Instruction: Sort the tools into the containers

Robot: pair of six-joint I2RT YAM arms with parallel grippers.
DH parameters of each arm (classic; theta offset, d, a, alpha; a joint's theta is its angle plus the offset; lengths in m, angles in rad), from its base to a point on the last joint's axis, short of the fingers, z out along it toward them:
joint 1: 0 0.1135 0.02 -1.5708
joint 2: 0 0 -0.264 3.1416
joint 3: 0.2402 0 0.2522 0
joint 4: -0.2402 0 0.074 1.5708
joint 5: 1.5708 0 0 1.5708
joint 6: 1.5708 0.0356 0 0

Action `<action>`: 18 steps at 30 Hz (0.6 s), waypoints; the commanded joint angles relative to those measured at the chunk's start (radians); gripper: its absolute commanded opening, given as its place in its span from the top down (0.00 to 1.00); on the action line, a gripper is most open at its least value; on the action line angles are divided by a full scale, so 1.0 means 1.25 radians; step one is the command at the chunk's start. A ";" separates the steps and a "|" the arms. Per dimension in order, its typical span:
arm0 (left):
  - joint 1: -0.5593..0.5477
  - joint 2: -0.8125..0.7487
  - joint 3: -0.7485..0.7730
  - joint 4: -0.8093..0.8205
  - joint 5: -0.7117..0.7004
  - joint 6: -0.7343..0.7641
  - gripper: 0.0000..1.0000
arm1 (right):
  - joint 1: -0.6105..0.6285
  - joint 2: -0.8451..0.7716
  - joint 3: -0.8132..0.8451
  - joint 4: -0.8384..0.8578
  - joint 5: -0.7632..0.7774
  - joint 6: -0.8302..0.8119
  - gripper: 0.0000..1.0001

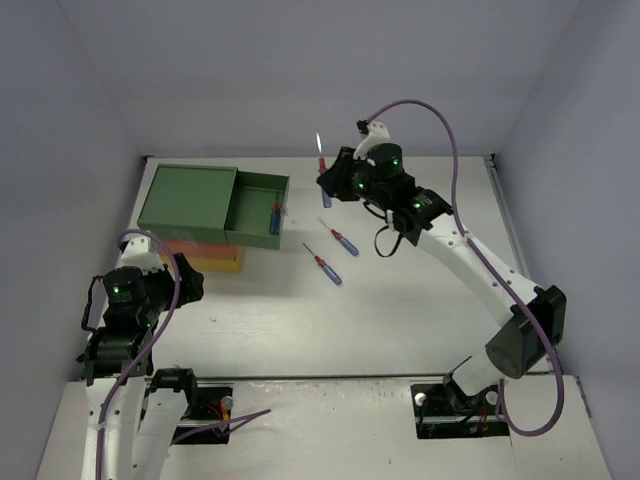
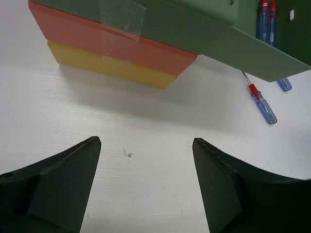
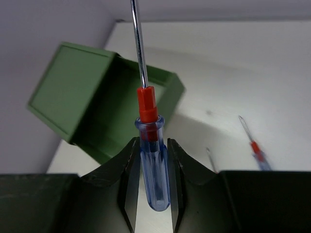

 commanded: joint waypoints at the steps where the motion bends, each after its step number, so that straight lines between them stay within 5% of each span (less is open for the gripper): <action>1: -0.002 0.005 0.009 0.052 -0.005 -0.008 0.26 | 0.067 0.127 0.145 0.078 -0.023 0.063 1.00; 11: -0.003 -0.001 0.009 0.052 -0.006 -0.009 0.26 | 0.134 0.307 0.265 0.109 0.007 0.096 0.94; 18: -0.002 0.000 0.007 0.051 -0.005 -0.009 0.26 | 0.137 0.320 0.296 0.112 0.010 0.054 0.68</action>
